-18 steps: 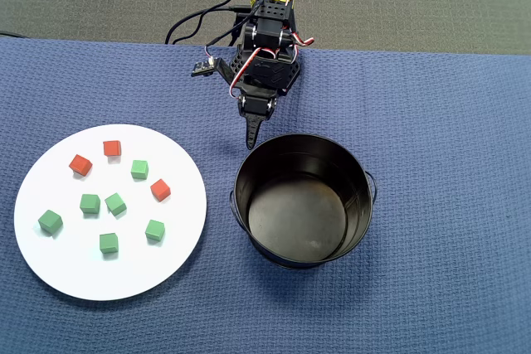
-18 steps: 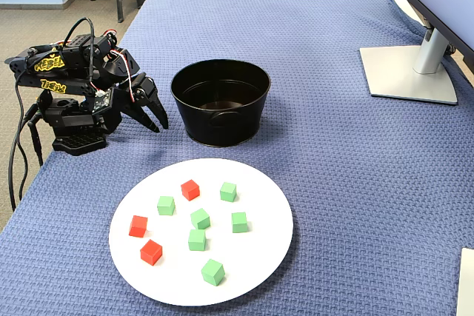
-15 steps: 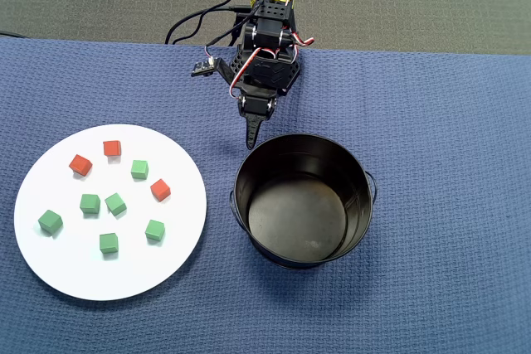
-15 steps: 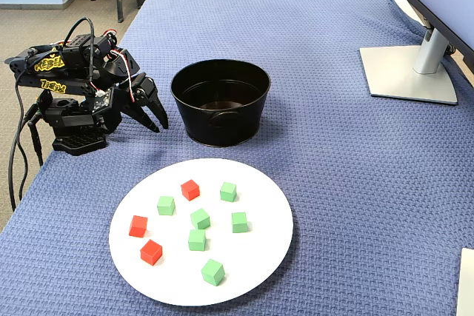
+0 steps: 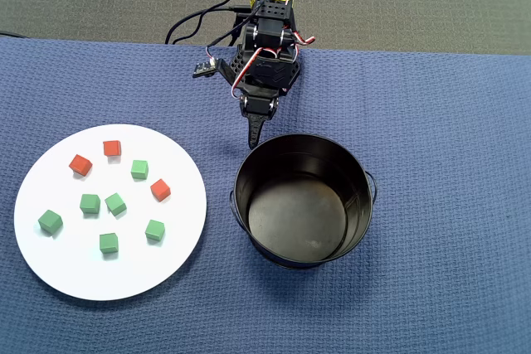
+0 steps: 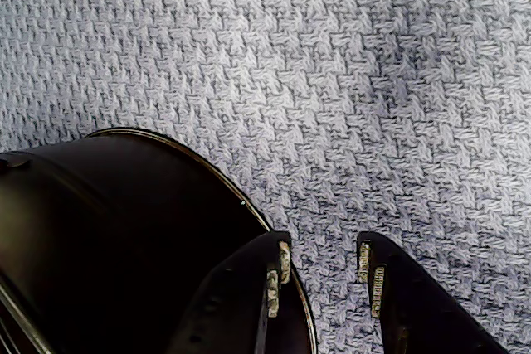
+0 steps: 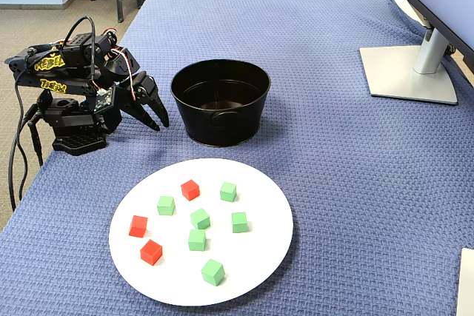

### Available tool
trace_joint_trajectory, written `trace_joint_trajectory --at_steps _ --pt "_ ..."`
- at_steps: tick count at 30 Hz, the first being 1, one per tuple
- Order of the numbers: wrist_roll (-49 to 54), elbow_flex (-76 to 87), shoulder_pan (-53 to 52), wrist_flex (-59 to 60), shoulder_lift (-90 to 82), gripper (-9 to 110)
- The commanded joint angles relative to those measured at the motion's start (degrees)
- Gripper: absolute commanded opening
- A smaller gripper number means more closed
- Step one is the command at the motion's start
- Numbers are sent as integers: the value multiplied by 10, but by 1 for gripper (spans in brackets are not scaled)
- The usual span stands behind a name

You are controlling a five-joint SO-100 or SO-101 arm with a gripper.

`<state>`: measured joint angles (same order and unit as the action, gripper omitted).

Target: Pick up the green cubes from the white plate and place them in the black recipient

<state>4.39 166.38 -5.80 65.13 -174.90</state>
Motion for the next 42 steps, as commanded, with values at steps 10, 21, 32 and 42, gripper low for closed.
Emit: trace_joint_trajectory --at_steps 10,21,32,42 --pt "29 -85 -49 -15 18 0" --pt "90 -171 -122 -16 72 8" --pt "190 -258 -241 -82 281 15" --pt "421 -327 -333 -192 486 19"
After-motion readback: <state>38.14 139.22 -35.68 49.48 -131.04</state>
